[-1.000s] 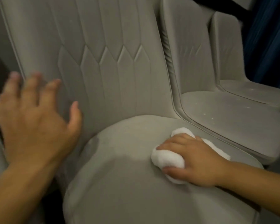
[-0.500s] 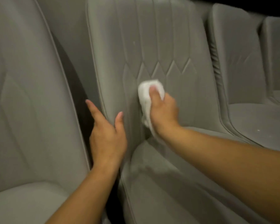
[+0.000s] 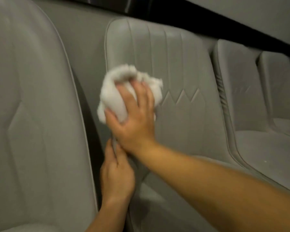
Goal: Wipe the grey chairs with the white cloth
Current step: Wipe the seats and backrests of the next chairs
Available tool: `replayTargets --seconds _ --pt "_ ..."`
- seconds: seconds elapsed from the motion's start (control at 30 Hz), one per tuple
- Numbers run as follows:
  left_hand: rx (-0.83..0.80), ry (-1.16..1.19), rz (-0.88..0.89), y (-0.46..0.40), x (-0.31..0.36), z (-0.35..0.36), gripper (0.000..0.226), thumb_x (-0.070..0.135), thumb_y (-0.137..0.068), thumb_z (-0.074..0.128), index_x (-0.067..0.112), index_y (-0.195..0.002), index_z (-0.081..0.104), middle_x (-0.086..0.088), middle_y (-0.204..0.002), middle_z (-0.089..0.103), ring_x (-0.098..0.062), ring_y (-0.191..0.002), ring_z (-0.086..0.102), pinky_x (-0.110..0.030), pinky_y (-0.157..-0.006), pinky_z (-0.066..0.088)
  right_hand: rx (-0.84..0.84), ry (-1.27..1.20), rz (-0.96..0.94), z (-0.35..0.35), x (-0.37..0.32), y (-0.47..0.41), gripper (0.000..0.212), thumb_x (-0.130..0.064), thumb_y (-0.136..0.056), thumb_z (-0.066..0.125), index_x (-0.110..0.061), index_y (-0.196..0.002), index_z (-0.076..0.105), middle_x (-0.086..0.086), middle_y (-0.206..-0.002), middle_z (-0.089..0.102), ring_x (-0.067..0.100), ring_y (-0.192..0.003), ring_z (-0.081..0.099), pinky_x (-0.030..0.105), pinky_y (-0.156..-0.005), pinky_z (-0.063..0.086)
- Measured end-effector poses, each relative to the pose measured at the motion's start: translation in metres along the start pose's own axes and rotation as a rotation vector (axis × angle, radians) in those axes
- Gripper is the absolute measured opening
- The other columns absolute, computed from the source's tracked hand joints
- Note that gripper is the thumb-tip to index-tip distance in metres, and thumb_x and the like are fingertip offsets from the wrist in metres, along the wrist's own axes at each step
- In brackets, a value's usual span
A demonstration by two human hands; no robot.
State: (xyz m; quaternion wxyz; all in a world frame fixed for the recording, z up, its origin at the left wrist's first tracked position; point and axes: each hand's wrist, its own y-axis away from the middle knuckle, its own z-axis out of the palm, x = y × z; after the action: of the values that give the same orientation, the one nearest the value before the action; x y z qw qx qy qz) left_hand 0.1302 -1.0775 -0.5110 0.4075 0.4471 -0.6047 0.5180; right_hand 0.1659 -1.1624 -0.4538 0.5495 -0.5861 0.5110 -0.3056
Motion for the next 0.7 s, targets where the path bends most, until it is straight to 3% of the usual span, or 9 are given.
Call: replayTargets --seconds 0.13,0.27,0.33,0.43,0.53,0.7 --pt "-0.02 0.059 -0.006 0.002 0.001 0.001 0.046 0.053 -0.1 0.026 0.042 -0.143 0.041 0.004 -0.137 0.057 -0.026 -0.116 0.056 -0.031 -0.086 0.038 -0.064 -0.037 -0.126 -0.013 0.027 0.013 0.059 -0.05 -0.092 0.052 -0.021 -0.143 0.05 0.014 -0.153 0.042 0.039 -0.145 0.032 0.06 -0.116 0.025" --pt "0.004 0.0 -0.024 0.002 0.0 0.004 0.065 0.059 -0.092 0.02 0.033 -0.15 0.033 -0.008 -0.143 0.052 -0.032 -0.123 0.053 -0.029 -0.086 0.035 -0.079 0.107 -0.14 -0.001 0.039 -0.087 0.065 -0.058 -0.091 0.047 -0.024 -0.147 0.049 0.006 -0.152 0.046 0.032 -0.142 0.037 0.065 -0.109 0.027" --pt "-0.002 0.021 -0.01 0.005 0.002 0.002 0.077 0.067 -0.082 0.019 0.033 -0.15 0.034 -0.006 -0.142 0.054 -0.03 -0.123 0.053 -0.03 -0.089 0.038 -0.048 0.152 -0.078 0.004 0.035 -0.138 0.064 -0.062 -0.089 0.045 -0.03 -0.144 0.051 0.001 -0.146 0.051 0.026 -0.135 0.043 0.058 -0.107 0.031" --pt "-0.013 0.039 -0.03 0.005 0.001 -0.001 0.064 0.065 -0.09 0.031 0.035 -0.147 0.036 -0.004 -0.136 0.059 -0.029 -0.117 0.057 -0.032 -0.088 0.042 -0.037 0.174 -0.053 0.01 0.03 -0.173 0.059 -0.064 -0.088 0.046 -0.035 -0.139 0.056 -0.005 -0.137 0.057 0.021 -0.127 0.049 0.046 -0.105 0.033" --pt "-0.014 -0.033 -0.025 0.003 -0.003 0.0 0.063 0.057 -0.09 0.054 0.032 -0.146 0.037 -0.004 -0.129 0.063 -0.03 -0.113 0.06 -0.04 -0.092 0.049 -0.011 0.209 -0.081 0.01 0.032 -0.174 0.057 -0.064 -0.088 0.05 -0.035 -0.137 0.058 -0.005 -0.134 0.058 0.021 -0.124 0.051 0.045 -0.102 0.036" --pt "0.014 -0.05 0.023 0.004 -0.002 0.002 0.061 0.053 -0.09 0.057 0.029 -0.144 0.041 -0.002 -0.121 0.067 -0.027 -0.109 0.062 -0.041 -0.091 0.051 0.043 0.27 -0.246 0.002 0.044 -0.152 0.057 -0.057 -0.089 0.058 -0.019 -0.13 0.066 0.009 -0.127 0.063 0.033 -0.116 0.057 0.047 -0.089 0.045"
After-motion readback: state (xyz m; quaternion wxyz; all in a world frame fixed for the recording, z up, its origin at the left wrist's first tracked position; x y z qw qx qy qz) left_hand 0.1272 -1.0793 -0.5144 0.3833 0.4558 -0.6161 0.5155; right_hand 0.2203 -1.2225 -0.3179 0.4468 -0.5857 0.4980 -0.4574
